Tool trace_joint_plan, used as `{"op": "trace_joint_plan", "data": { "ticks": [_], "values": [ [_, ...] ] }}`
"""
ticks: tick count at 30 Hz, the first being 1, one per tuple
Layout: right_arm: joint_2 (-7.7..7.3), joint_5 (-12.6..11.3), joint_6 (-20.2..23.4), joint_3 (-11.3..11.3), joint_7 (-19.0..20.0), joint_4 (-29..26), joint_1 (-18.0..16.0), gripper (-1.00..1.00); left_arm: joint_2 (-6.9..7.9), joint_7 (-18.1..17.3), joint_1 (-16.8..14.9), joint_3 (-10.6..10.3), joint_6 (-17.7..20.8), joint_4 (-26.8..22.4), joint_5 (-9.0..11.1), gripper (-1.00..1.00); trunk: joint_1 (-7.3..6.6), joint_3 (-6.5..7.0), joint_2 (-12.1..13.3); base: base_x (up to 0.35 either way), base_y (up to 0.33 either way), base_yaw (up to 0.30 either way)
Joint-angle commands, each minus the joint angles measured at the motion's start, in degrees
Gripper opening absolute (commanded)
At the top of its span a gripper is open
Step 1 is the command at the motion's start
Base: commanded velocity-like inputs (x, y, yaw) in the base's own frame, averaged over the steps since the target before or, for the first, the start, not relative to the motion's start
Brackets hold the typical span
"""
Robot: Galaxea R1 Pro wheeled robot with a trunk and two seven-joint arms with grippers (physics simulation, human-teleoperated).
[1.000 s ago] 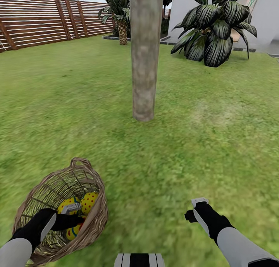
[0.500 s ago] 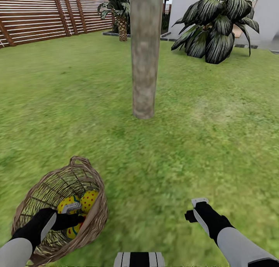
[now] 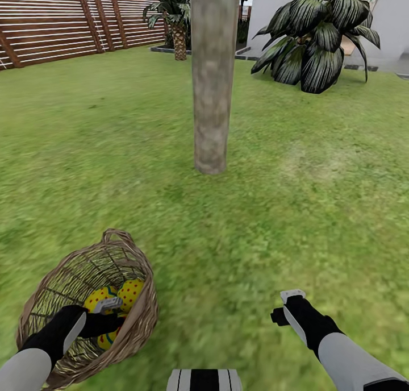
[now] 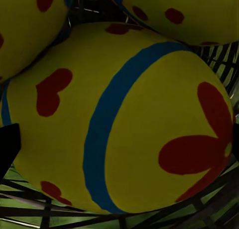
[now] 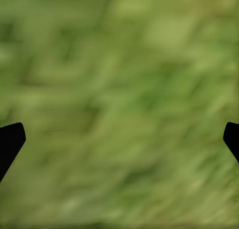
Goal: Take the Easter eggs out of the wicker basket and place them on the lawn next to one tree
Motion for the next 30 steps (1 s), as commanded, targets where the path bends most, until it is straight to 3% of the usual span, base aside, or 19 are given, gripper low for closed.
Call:
{"op": "trace_joint_plan", "data": {
  "ticks": [1, 8, 30],
  "values": [
    [-0.06, -0.61, 0.27, 0.43, -0.41, -0.10, -0.01, 1.00, -0.02, 0.04, 0.03, 0.07, 0.47, -0.08, 0.42, 1.00, 0.00, -0.05, -0.01, 0.000, 0.000, 0.000],
    [-0.06, -0.61, 0.27, 0.43, -0.41, -0.10, -0.01, 1.00, -0.01, 0.04, 0.03, 0.06, 0.52, -0.02, 0.42, 1.00, 0.07, -0.71, -0.05, 0.000, 0.000, 0.000],
    [-0.06, -0.61, 0.27, 0.43, -0.41, -0.10, -0.01, 1.00, -0.54, 0.10, 0.03, 0.07, 0.47, 0.05, 0.39, 1.00, 0.07, -0.71, -0.05, 0.000, 0.000, 0.000]
  ]
}}
